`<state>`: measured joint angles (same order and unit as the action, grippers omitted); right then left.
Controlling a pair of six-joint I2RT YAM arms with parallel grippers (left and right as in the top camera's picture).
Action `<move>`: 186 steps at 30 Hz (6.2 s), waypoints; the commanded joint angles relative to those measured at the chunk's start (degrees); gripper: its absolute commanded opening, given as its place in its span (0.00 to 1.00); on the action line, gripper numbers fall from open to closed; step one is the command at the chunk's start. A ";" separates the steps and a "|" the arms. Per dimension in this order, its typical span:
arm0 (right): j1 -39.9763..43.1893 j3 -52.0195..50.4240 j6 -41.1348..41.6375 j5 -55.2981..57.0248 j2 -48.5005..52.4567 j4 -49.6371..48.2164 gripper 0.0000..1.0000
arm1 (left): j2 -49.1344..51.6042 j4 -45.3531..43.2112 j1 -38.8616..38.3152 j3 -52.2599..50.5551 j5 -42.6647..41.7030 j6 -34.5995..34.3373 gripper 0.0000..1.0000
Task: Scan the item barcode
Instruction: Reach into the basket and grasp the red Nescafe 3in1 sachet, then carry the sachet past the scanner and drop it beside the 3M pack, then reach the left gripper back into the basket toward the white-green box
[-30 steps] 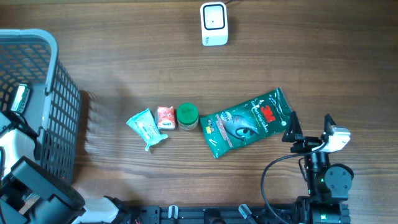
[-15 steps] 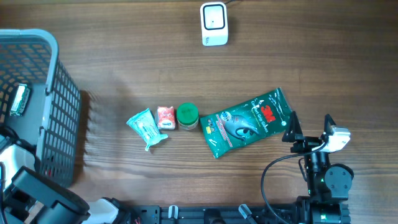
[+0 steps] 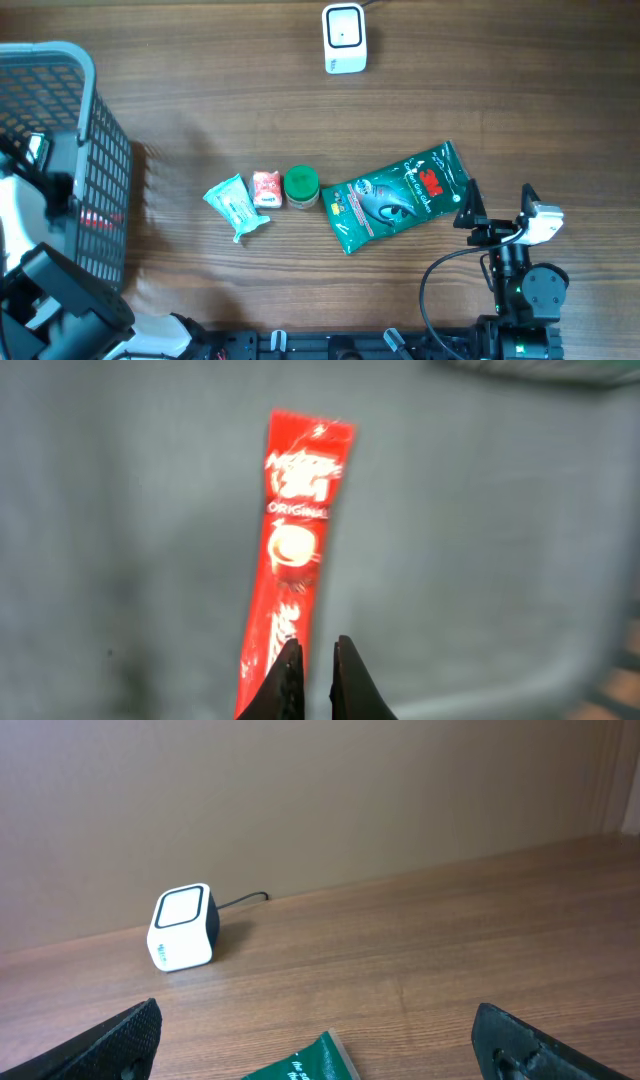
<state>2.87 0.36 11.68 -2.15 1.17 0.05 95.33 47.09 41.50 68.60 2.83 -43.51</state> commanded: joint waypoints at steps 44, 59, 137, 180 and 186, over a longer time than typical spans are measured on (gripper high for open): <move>-0.17 -0.07 0.35 -0.46 -0.37 -0.09 1.00 | -1.88 23.47 -0.42 39.47 1.92 11.54 0.04; -0.20 -0.07 0.33 -0.46 -0.35 -0.11 1.00 | -20.87 28.94 -45.00 34.40 -10.12 11.10 0.04; -0.17 -0.07 0.33 -0.46 -0.35 -0.11 1.00 | 8.76 -19.32 1.38 7.21 7.85 -39.69 1.00; -0.20 -0.07 0.33 -0.44 -0.35 -0.09 1.00 | 8.13 0.48 1.14 7.17 12.87 -39.45 0.79; -0.20 -0.07 0.33 -0.46 -0.35 -0.11 1.00 | 8.83 -1.97 -0.72 7.17 5.92 -39.41 1.00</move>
<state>2.87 0.36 11.68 -2.15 1.17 0.05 103.59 45.69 42.37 76.03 12.78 -83.07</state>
